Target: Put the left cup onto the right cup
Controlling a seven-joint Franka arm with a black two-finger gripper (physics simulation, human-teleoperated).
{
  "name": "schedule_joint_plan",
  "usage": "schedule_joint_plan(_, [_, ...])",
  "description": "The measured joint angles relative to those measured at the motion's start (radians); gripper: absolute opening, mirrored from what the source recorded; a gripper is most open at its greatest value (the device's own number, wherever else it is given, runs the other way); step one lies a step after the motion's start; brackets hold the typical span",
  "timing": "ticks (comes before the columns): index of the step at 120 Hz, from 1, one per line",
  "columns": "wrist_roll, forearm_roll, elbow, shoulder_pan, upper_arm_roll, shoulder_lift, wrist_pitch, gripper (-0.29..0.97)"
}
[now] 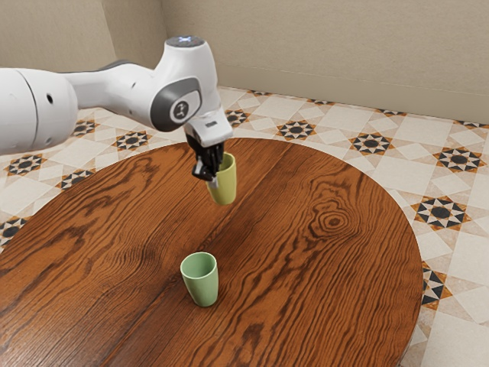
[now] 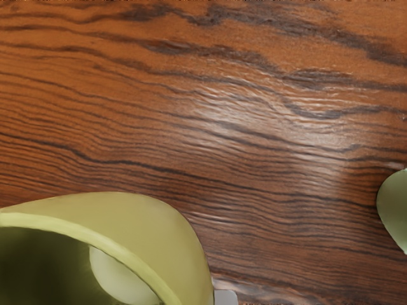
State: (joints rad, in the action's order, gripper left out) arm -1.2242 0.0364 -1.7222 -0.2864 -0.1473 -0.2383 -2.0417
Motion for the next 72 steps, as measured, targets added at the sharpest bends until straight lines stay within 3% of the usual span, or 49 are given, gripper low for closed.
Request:
schedule_joint_plan(39, [0.082, 0.063, -0.167, -0.052, -0.001, 0.147, 0.0, -0.11])
schedule_joint_plan(72, [0.157, 0.094, -0.248, -0.088, -0.002, 0.204, 0.0, -0.11])
